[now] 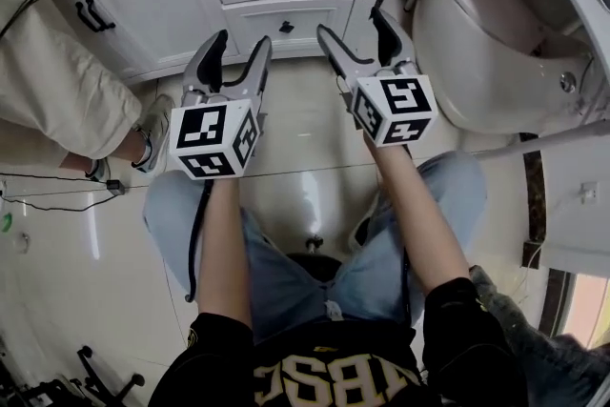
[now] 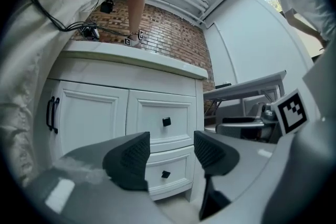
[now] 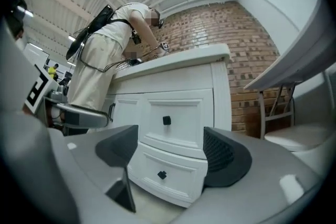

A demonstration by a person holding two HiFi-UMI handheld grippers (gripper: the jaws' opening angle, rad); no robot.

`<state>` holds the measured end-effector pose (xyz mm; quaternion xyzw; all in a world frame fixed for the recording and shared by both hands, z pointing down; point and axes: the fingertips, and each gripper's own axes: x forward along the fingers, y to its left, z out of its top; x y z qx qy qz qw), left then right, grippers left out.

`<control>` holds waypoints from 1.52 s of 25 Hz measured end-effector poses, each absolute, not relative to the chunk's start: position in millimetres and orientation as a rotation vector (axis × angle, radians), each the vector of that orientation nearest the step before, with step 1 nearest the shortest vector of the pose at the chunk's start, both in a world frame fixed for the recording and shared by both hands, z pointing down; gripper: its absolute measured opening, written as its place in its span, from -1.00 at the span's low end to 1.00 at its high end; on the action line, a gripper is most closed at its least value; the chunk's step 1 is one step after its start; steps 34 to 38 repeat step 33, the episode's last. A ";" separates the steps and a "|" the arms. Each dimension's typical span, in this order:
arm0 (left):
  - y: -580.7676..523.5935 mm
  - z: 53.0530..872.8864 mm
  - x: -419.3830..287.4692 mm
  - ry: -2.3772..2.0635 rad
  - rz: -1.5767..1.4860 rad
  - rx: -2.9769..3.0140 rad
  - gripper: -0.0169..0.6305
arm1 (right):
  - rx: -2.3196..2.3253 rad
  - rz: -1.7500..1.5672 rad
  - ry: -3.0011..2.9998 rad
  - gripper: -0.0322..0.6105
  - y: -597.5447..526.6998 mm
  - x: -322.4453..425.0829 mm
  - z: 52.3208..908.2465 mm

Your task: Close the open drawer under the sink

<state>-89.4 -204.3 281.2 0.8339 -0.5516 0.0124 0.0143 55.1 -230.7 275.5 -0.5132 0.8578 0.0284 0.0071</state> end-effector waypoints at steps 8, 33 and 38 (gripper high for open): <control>-168.1 265.1 -95.6 -1.853 0.013 2.597 0.13 | -1.689 0.124 2.607 0.38 -167.7 92.4 256.0; -162.3 276.4 -83.3 -1.817 0.029 2.619 0.13 | -1.755 0.045 2.599 0.37 -171.4 93.5 281.0; -162.3 276.4 -83.3 -1.817 0.029 2.619 0.13 | -1.755 0.045 2.599 0.37 -171.4 93.5 281.0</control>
